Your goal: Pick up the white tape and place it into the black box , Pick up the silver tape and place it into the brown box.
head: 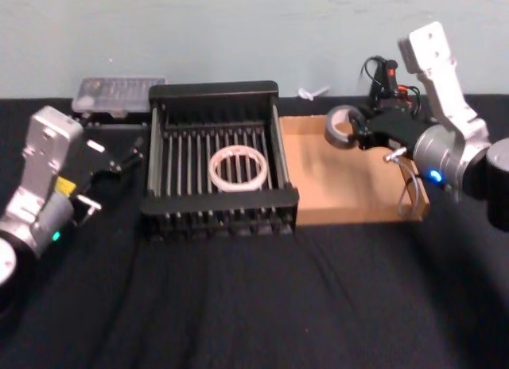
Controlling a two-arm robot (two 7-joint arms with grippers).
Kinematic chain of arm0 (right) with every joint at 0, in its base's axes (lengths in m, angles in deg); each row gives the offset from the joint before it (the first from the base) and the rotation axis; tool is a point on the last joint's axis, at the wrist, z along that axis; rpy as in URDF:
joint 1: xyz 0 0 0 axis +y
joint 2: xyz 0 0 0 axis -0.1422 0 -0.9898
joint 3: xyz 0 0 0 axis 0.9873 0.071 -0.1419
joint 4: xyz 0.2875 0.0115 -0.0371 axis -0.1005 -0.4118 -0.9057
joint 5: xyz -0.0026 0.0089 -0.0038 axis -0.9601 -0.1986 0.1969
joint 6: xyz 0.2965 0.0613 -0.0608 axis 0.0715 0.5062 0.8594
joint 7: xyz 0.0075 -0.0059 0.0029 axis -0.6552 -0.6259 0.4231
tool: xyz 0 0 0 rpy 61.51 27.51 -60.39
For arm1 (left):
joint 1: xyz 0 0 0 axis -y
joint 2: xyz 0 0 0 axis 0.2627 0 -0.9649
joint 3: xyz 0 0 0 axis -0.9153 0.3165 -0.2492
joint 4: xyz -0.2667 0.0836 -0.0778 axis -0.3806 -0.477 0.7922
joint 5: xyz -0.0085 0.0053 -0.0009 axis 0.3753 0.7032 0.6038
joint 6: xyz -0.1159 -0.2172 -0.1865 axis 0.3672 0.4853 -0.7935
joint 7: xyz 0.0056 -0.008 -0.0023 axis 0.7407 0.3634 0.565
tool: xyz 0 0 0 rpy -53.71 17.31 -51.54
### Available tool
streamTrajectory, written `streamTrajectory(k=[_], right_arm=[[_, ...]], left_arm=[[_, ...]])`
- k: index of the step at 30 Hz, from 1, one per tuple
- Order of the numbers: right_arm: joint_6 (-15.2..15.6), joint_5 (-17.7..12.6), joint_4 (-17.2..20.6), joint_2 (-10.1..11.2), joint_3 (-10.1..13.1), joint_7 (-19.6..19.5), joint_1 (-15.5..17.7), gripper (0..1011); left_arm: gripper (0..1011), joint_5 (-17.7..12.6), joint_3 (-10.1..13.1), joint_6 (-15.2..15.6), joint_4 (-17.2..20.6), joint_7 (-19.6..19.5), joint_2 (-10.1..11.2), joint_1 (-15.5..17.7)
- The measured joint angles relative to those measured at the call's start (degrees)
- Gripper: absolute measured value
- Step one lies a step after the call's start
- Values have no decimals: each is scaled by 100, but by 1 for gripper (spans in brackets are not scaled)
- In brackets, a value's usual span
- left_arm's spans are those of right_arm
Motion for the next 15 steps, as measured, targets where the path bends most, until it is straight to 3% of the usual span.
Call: streamTrajectory(k=[6,15], right_arm=[[0,203,-809,-288,-106,-52,-379,158],[-30,380,-1379,-457,-174,-8,-553,158]], left_arm=[[1001,0,0,0,0,0,0,0],[1001,0,0,0,0,0,0,0]])
